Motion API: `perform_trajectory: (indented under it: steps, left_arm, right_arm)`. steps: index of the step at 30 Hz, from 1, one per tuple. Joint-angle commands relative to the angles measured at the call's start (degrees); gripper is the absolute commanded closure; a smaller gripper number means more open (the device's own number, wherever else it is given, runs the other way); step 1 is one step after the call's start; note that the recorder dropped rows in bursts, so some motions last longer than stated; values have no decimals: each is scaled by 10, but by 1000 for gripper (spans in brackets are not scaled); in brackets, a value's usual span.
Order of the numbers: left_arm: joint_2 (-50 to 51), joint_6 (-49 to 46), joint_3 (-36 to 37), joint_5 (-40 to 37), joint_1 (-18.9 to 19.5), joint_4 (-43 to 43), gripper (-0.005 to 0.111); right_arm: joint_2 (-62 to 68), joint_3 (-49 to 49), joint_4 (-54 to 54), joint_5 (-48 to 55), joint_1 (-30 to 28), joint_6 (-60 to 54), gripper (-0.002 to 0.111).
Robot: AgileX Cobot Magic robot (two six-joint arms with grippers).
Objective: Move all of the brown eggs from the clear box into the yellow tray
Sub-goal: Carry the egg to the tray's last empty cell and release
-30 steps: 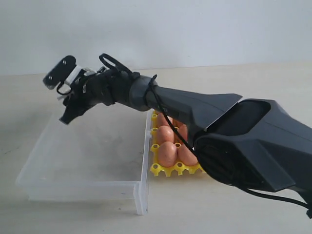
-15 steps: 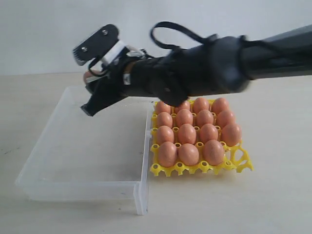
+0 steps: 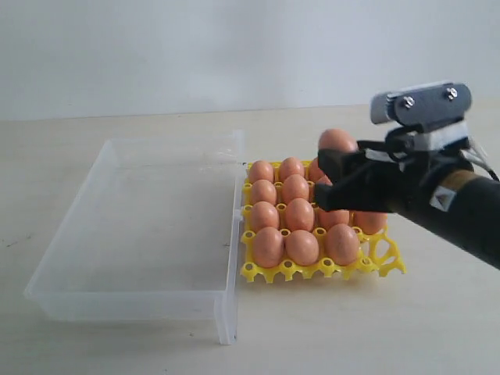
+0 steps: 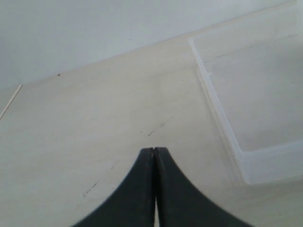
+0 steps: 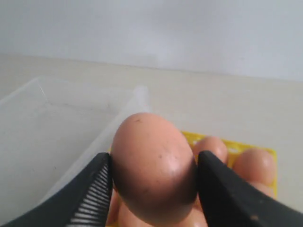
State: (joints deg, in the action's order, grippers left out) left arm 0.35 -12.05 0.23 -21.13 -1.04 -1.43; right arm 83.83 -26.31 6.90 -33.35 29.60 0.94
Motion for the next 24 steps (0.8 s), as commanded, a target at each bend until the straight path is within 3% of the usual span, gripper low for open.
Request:
perform_trajectory:
  steps: [1,5,12,24]
  left_arm:
    - [-3,3,-2,3,-1,0,107]
    - [-3,3,-2,3,-1,0,107]
    - [-3,3,-2,3,-1,0,107]
    - [-3,3,-2,3,-1,0,107]
  right_arm:
    - [8,74,-21,-79,-25,39,108]
    - [42,119,-34,-174,-48,76,108]
    - [118,130,-84,-234,-85,98,108]
    - [179,130,-73,-259,-97,102,108]
